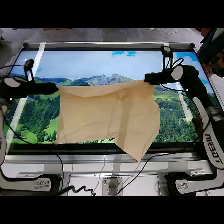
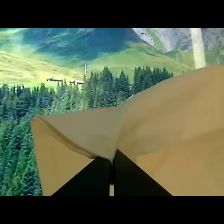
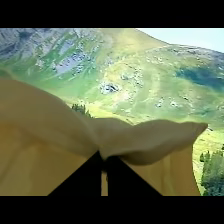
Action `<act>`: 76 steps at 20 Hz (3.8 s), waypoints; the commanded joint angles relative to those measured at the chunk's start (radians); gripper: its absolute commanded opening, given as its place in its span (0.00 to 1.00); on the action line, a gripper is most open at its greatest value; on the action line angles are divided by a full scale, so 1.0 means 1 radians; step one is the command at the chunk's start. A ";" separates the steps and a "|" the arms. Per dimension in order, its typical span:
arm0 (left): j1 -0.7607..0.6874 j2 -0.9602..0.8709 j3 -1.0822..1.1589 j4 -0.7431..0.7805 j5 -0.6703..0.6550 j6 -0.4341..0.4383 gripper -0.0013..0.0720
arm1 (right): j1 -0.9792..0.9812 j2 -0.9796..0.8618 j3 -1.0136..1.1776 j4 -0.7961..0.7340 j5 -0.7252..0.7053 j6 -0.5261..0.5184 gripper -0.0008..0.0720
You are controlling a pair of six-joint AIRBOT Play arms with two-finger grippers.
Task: Fold the clothes and pants, and hang the long-sleeved shirts on hangers.
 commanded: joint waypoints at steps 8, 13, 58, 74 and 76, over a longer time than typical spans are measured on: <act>-0.013 -0.071 0.000 0.199 -0.263 -0.093 0.04 | -0.160 -0.055 0.000 -0.012 0.399 -0.033 0.03; -0.047 -0.103 0.000 0.146 -0.243 -0.093 0.04 | -0.159 -0.056 -0.073 -0.006 0.397 0.053 0.03; 0.282 0.370 -0.566 0.406 -0.444 -0.152 0.80 | -0.306 0.413 -1.152 0.562 0.138 -0.360 0.17; 0.281 0.170 -0.584 0.192 -0.391 -0.047 0.79 | -0.306 0.554 -1.118 0.592 0.158 -0.441 0.03; 0.281 0.132 -0.584 0.186 -0.375 -0.047 0.79 | -0.306 0.554 -1.118 0.593 0.158 -0.441 0.03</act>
